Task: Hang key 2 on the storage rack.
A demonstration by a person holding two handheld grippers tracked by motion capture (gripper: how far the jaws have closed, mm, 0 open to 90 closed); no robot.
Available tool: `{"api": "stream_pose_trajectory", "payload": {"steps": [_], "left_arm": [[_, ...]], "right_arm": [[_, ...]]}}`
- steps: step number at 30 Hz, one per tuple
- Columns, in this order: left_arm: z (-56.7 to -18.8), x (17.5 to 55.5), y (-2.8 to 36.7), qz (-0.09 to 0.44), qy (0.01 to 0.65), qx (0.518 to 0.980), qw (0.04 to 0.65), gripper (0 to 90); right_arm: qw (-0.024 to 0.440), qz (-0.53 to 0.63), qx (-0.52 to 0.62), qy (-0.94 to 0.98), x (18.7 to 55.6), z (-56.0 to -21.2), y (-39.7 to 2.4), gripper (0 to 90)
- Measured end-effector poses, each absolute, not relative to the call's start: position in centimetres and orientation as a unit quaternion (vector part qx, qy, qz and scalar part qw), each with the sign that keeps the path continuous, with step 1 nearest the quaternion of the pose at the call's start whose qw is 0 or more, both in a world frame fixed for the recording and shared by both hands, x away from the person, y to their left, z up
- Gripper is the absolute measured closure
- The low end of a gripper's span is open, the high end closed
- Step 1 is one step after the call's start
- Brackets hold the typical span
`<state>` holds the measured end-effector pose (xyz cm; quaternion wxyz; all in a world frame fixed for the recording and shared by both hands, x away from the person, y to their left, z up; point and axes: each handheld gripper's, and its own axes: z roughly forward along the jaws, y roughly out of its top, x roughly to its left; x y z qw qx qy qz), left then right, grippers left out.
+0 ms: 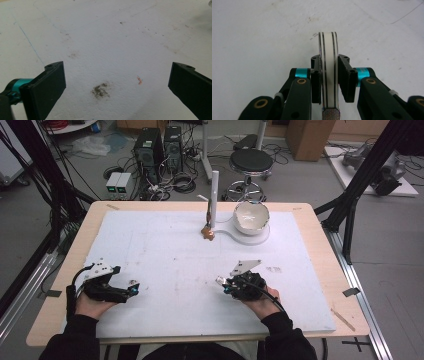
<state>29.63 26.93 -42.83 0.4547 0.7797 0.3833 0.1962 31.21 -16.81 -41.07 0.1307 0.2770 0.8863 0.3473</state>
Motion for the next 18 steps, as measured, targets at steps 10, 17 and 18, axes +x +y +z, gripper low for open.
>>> {"api": "stream_pose_trajectory", "payload": {"steps": [10,17,18], "left_arm": [[-42.7,29.3,27.3,0.195,0.384,0.773,0.465,1.7],[-42.7,29.2,27.7,0.199,0.388,0.766,0.471,1.7],[-42.7,29.2,27.7,0.199,0.388,0.766,0.472,1.7]], "right_arm": [[0.15,0.414,0.321,0.839,30.9,-38.4,-18.2,74.5],[0.176,0.44,0.332,0.816,31.0,-36.5,-18.1,74.4],[0.178,0.442,0.33,0.815,31.1,-36.3,-18.0,74.4]]}}
